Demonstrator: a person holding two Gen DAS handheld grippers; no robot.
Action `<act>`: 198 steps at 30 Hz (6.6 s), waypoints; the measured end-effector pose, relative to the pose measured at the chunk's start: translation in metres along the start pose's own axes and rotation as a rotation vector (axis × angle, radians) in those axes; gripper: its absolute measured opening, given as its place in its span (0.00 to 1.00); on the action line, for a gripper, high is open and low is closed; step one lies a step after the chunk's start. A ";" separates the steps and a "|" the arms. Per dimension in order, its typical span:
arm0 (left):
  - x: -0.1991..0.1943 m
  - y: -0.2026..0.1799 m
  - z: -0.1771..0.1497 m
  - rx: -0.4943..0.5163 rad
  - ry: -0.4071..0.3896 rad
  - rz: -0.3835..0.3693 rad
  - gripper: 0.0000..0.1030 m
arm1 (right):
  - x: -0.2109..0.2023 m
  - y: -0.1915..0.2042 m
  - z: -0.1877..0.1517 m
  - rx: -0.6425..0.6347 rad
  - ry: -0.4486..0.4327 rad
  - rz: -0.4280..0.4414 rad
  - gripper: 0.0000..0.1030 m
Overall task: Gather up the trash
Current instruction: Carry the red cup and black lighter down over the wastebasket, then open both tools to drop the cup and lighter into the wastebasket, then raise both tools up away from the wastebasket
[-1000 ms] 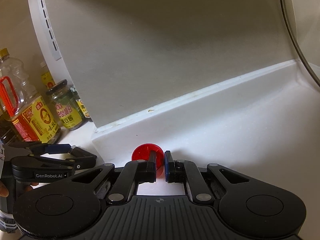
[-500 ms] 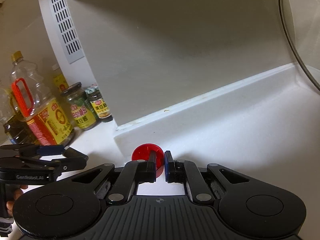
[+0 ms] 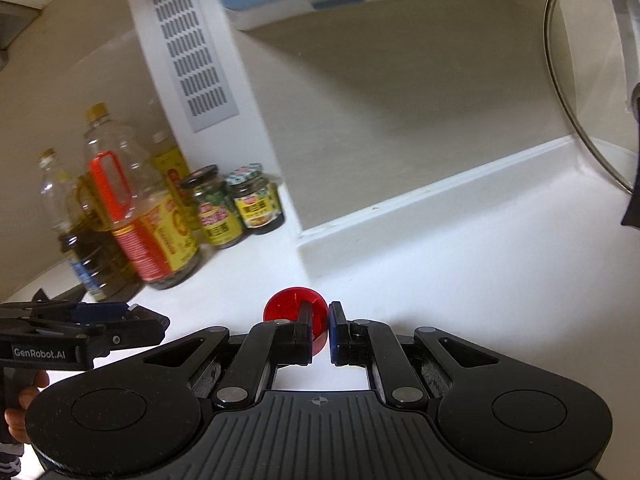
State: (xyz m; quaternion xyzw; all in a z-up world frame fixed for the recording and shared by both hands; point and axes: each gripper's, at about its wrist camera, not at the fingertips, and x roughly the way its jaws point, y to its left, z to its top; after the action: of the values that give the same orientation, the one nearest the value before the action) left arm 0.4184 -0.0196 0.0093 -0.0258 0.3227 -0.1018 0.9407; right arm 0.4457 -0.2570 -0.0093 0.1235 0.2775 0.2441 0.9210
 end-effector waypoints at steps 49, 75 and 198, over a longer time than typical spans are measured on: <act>-0.232 -0.004 -0.214 0.000 0.120 -0.115 0.78 | -0.219 0.173 -0.228 0.118 0.105 -0.099 0.08; -0.160 0.013 -0.280 -0.091 0.251 -0.028 0.78 | -0.136 0.123 -0.301 0.159 0.340 -0.105 0.08; -0.010 0.030 -0.330 -0.023 0.453 0.011 0.29 | -0.021 0.116 -0.357 0.079 0.494 -0.133 0.21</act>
State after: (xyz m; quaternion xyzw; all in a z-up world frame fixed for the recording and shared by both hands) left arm 0.2136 0.0171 -0.2488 -0.0113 0.5268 -0.0961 0.8444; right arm 0.1826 -0.1365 -0.2490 0.0777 0.5110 0.1947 0.8336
